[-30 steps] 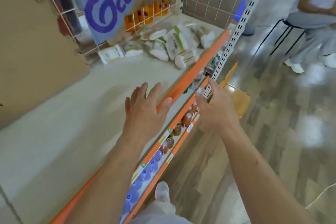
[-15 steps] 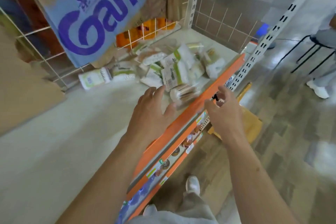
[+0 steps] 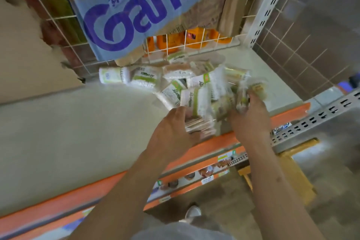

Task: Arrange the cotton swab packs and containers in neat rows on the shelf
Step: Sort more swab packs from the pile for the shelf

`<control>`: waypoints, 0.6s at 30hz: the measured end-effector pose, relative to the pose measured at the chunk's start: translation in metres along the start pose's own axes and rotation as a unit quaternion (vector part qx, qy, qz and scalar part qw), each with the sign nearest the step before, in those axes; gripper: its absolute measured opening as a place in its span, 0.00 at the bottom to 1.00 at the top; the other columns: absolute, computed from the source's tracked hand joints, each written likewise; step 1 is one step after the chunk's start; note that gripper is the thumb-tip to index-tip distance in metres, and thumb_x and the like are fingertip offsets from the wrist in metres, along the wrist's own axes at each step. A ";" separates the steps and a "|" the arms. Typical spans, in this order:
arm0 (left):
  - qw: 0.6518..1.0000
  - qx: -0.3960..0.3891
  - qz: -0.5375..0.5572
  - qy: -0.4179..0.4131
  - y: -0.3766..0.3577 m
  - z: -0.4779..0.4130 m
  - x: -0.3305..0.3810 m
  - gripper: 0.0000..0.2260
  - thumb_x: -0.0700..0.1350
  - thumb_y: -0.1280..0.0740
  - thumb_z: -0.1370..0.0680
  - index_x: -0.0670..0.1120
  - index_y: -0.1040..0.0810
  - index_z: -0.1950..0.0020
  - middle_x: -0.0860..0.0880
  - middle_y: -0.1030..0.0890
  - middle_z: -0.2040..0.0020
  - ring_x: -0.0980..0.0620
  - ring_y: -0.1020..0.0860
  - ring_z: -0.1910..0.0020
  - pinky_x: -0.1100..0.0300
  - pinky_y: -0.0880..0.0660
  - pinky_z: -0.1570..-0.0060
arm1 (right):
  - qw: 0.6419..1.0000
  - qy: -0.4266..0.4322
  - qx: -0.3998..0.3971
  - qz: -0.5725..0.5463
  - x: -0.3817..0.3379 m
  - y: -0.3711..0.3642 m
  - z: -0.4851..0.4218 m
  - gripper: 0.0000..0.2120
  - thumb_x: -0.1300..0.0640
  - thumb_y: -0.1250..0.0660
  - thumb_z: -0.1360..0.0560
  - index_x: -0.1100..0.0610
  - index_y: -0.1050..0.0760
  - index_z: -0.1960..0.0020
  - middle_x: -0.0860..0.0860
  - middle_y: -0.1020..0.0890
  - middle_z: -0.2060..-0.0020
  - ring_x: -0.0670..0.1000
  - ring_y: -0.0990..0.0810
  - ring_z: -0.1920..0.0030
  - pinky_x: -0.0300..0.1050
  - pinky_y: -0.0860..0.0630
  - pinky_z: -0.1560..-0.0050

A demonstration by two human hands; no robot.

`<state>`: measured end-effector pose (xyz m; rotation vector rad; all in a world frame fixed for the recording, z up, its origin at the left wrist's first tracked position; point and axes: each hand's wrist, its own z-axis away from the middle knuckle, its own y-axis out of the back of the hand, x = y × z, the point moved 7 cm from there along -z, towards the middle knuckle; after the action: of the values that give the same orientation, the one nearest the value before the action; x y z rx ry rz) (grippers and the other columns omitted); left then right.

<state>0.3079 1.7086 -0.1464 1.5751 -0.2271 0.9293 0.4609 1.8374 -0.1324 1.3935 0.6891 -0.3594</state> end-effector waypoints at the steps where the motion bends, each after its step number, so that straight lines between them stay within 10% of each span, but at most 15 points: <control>1: 1.000 0.000 -0.005 0.011 0.000 0.000 -0.001 0.22 0.57 0.28 0.31 0.49 0.28 0.42 0.52 0.26 0.47 0.52 0.26 0.49 0.60 0.30 0.50 | 1.000 0.011 0.003 -0.001 0.002 -0.001 -0.005 0.28 0.55 0.31 0.26 0.51 0.36 0.28 0.54 0.26 0.37 0.58 0.27 0.38 0.52 0.29 0.41; 9: 0.998 0.012 0.000 0.059 0.012 0.008 -0.020 0.12 0.54 0.26 0.31 0.49 0.18 0.53 0.50 0.24 0.57 0.52 0.24 0.58 0.60 0.28 0.57 | 0.986 0.044 0.095 -0.132 0.001 0.027 -0.002 0.13 0.48 0.39 0.20 0.55 0.24 0.42 0.43 0.25 0.65 0.42 0.25 0.64 0.37 0.34 0.65; 12: 0.993 0.008 0.059 0.104 0.020 0.019 -0.032 0.10 0.55 0.26 0.31 0.52 0.19 0.56 0.54 0.20 0.59 0.57 0.23 0.59 0.63 0.28 0.58 | 0.964 0.072 0.136 -0.215 -0.011 0.043 0.006 0.10 0.56 0.37 0.22 0.53 0.23 0.42 0.38 0.24 0.62 0.34 0.25 0.62 0.27 0.33 0.66; 18: 0.956 0.041 0.216 0.194 0.028 0.046 -0.055 0.15 0.57 0.25 0.34 0.52 0.25 0.55 0.48 0.20 0.59 0.53 0.21 0.64 0.58 0.23 0.61 | 0.961 0.171 0.014 -0.215 -0.051 0.009 0.024 0.20 0.51 0.37 0.27 0.54 0.24 0.37 0.50 0.18 0.47 0.51 0.19 0.48 0.55 0.20 0.50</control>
<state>0.2743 1.6412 -0.1594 1.4049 -0.2598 1.5859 0.4332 1.8076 -0.0925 1.3395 1.2848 -0.4744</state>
